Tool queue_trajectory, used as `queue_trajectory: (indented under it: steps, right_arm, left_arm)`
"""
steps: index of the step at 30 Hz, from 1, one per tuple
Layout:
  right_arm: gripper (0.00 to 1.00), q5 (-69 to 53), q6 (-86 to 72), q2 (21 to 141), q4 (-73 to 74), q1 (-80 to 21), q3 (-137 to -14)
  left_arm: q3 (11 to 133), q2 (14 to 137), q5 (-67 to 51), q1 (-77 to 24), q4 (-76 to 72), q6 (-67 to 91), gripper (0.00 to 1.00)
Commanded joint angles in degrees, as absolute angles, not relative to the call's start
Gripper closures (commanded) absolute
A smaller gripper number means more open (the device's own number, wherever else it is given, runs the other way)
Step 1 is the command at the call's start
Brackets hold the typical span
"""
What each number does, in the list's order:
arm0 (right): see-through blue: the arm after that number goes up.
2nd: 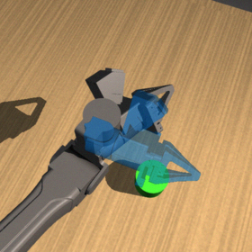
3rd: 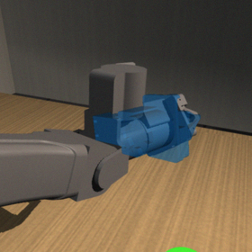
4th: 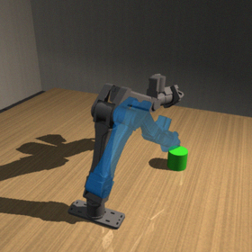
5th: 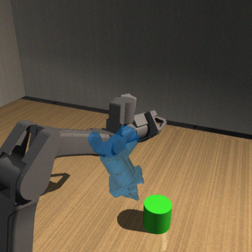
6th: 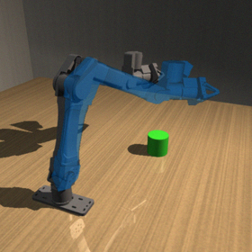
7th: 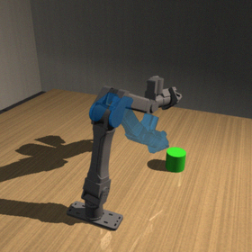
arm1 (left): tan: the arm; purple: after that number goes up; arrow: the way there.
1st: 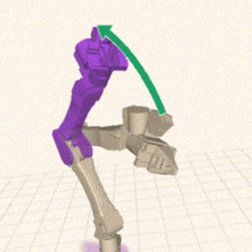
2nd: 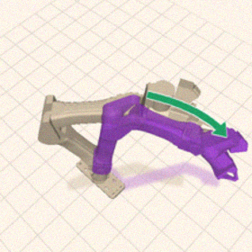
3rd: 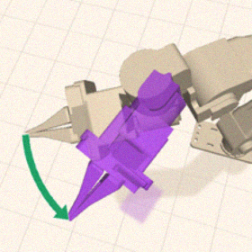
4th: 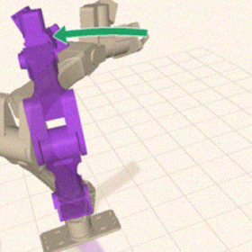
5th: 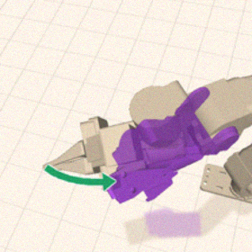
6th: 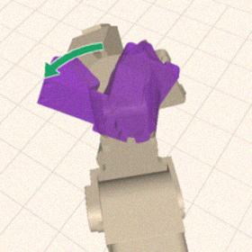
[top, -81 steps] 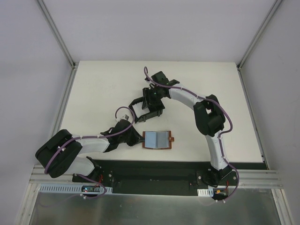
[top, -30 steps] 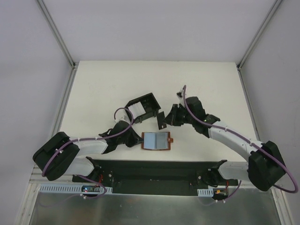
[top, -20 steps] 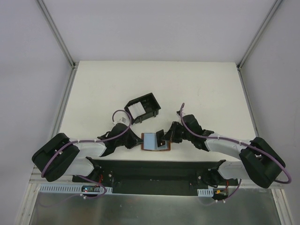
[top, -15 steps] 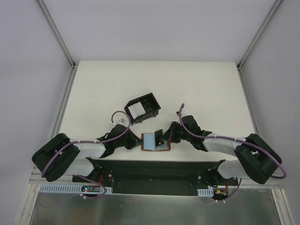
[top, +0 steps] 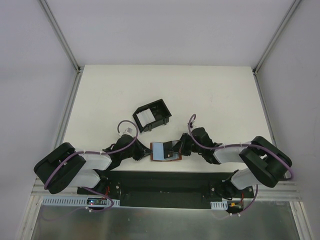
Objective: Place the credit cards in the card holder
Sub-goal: Insert the credit card into the card slot.
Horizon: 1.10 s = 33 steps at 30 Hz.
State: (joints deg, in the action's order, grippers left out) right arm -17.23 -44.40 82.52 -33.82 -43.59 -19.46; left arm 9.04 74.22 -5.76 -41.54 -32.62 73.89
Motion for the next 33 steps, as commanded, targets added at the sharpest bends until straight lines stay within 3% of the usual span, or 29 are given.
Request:
queue_trajectory:
  steps: [1, 16, 33]
  right_arm:
    - [1.00, -16.9, -46.2, 84.6, -38.5, -44.6, -18.2]
    - [1.00, -13.2, -45.8, 78.0, -32.2, -45.4, -16.4]
    - [1.00, -15.9, -48.3, 86.6, -35.9, -46.2, -19.2]
  left_arm:
    - [5.5, 76.4, -3.9, -41.6, -22.8, 72.9, 1.00]
    - [4.5, 75.4, -2.6, -41.7, -23.1, 73.5, 1.00]
    - [4.7, 75.7, -2.8, -41.9, -23.1, 73.1, 1.00]
